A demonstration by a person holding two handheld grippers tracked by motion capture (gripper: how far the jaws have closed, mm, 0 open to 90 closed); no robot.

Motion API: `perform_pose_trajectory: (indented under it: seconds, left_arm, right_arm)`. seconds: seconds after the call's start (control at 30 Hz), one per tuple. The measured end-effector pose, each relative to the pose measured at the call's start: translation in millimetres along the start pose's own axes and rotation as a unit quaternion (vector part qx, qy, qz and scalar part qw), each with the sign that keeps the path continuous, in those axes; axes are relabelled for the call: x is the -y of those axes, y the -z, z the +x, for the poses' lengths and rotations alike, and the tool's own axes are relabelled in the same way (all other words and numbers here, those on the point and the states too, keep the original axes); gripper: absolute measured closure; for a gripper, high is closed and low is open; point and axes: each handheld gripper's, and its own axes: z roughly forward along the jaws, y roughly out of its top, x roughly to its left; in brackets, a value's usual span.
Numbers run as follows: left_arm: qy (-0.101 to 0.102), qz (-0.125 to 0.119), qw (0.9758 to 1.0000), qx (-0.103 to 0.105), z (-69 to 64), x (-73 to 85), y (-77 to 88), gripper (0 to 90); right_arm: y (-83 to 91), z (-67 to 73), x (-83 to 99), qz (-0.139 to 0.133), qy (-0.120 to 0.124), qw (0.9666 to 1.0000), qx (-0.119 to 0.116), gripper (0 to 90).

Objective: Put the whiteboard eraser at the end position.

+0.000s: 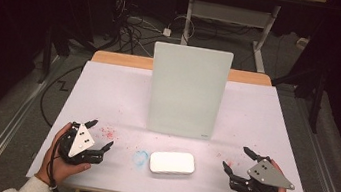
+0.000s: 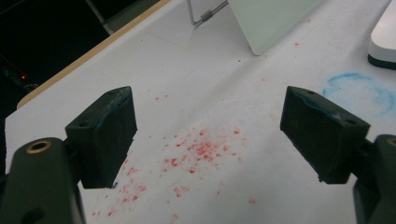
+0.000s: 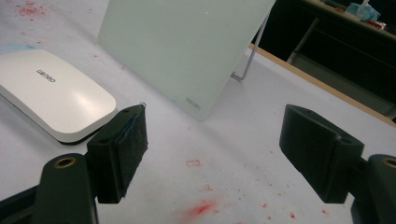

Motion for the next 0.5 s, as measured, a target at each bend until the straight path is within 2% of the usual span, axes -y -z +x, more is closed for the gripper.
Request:
perform_pose_trajectory:
  seconds: [0.27,0.5]
  left_arm:
    - [0.003,0.007,1.0,0.004,2.6,-0.4,-8.1,18.1]
    - [0.002,0.006,1.0,0.003,2.0,-0.6,-6.3,18.1]
  right_arm:
    - [-3.7,-5.5,3.8,0.003,-0.005,1.0,-0.001,24.0]
    - [-1.9,-4.9,2.7,0.002,-0.003,1.0,0.002,23.8]
